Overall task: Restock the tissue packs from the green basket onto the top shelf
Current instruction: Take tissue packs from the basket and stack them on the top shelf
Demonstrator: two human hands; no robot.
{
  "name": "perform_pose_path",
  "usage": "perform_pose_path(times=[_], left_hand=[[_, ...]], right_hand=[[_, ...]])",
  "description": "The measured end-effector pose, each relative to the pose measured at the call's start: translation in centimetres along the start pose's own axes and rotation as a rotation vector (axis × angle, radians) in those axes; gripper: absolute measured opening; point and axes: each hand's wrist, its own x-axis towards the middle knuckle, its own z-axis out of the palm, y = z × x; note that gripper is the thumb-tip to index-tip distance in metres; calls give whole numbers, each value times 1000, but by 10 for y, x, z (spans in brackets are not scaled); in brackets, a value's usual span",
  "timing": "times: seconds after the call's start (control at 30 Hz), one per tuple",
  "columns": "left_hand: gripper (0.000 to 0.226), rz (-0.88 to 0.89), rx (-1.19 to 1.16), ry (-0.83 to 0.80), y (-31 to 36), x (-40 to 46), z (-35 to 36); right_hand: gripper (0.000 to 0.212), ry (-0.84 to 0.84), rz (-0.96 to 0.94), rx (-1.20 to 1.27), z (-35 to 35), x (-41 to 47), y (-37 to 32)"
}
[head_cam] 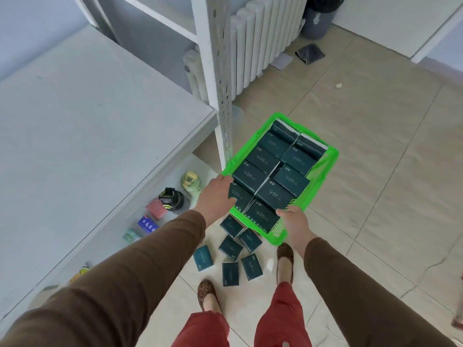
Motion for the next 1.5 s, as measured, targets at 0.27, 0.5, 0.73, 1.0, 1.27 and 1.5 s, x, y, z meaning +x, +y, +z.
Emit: perform_pose_path(times=[0.27,0.5,0.73,1.0,1.27,1.5], left_hand=[[58,-149,187,-75,22,131,63],[51,146,609,-88,14,191,107],[33,189,834,-87,5,183,104],[51,-3,686,74,0,120,73],[66,-456,41,370,-20,-84,12],[50,-767,-346,670,-62,-367,-13]], right_hand=[[45,-96,238,-82,-11,134,-14],[52,-170,381,-6,-1,187,-2],[74,-103,414,86,20,182,-4],[62,-101,275,217,5,147,-8],[46,-227,-28,236,19,-2,-7],[29,-584,-423,62,88,-200,53]])
